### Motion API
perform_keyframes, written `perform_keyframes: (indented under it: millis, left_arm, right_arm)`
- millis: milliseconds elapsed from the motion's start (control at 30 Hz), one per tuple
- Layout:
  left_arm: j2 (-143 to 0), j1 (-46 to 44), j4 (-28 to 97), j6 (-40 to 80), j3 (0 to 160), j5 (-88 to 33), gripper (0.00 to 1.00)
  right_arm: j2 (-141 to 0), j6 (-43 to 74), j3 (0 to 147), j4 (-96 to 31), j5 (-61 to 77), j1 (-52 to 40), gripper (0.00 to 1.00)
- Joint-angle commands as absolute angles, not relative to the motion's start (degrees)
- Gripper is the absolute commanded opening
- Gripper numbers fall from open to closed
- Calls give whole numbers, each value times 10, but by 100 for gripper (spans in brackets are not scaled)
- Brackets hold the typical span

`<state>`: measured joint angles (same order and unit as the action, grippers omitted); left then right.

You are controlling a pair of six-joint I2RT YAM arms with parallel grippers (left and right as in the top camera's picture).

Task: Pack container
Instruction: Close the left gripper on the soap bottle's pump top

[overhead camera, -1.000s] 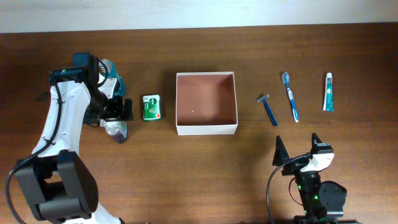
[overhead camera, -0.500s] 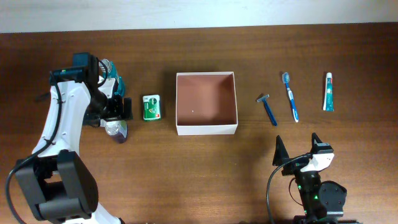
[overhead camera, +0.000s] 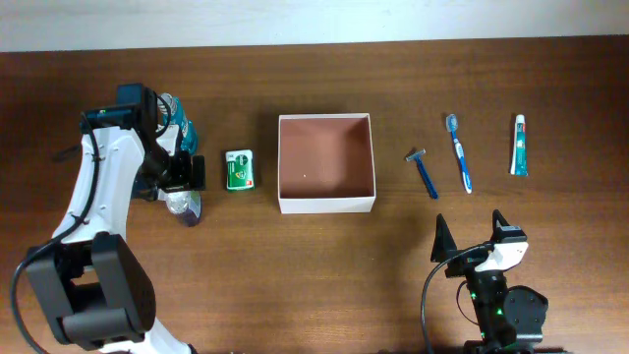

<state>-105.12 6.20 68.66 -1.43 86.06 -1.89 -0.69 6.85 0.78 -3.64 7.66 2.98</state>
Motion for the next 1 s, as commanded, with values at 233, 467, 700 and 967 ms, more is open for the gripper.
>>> perform_keyframes:
  millis: [233, 467, 700, 967]
  left_arm:
    - [-1062, 64, 686, -6, 853, -13, 89]
    - [-1062, 64, 685, -6, 853, -13, 66]
    - [-1062, 64, 686, -6, 853, -15, 38]
    - [-1062, 64, 686, -6, 853, -19, 24]
  right_arm:
    - [-2, 64, 3, -37, 84, 34, 99]
    - [-2, 64, 3, -37, 84, 34, 99]
    - [-2, 64, 3, -37, 84, 34, 98]
    - [-2, 64, 3, -37, 84, 34, 99]
